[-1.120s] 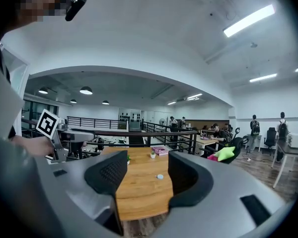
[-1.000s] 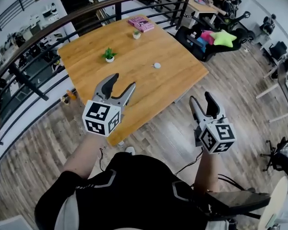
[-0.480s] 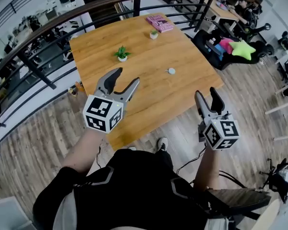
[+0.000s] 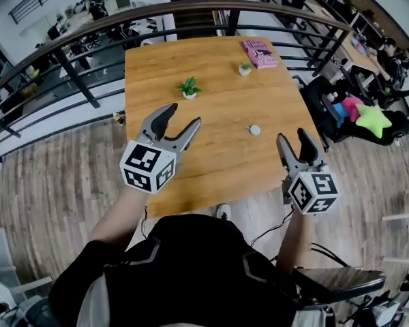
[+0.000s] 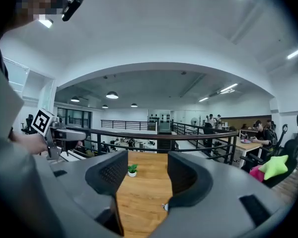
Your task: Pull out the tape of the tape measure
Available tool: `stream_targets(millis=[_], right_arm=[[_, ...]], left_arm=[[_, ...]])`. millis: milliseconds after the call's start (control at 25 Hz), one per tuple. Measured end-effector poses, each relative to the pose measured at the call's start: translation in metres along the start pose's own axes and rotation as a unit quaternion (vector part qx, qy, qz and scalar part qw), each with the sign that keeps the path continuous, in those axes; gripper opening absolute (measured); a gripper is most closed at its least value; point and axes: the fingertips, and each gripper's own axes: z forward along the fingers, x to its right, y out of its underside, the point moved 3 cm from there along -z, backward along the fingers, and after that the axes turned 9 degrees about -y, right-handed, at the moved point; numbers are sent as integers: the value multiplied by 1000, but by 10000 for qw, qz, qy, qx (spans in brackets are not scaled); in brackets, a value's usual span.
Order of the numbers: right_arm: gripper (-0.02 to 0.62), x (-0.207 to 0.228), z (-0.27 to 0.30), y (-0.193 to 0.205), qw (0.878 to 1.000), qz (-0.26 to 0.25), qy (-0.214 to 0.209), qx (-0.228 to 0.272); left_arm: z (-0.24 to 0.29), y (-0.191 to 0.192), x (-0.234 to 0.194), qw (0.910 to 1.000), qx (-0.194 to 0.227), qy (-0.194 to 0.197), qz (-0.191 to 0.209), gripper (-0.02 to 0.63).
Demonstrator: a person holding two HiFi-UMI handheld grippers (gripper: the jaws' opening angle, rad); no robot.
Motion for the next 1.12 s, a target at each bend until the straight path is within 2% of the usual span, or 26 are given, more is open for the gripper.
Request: stream_targets(millis=[200, 400, 560, 720, 920, 1120], right_arm=[[258, 40, 26, 5, 9991, -89, -412, -103], [249, 70, 56, 33, 9964, -107, -796, -281], [244, 94, 81, 77, 9926, -34, -1028, -648], [244, 119, 100, 118, 9895, 13, -1034, -1006], [245, 135, 128, 175, 9796, -150, -1350, -1484], [245, 138, 164, 224, 9661, -568, -1728, -1833]], left_arm=[[26, 12, 14, 9991, -214, -344, -155, 282], [47, 32, 22, 9972, -464, -546, -202, 282], [63, 56, 33, 9953, -703, -626, -229, 282], [78, 79, 37, 9918, -785, -989, -198, 282], [91, 117, 43, 9866, -1158, -1107, -320, 282], [92, 147, 43, 9759, -1641, -1260, -701, 282]])
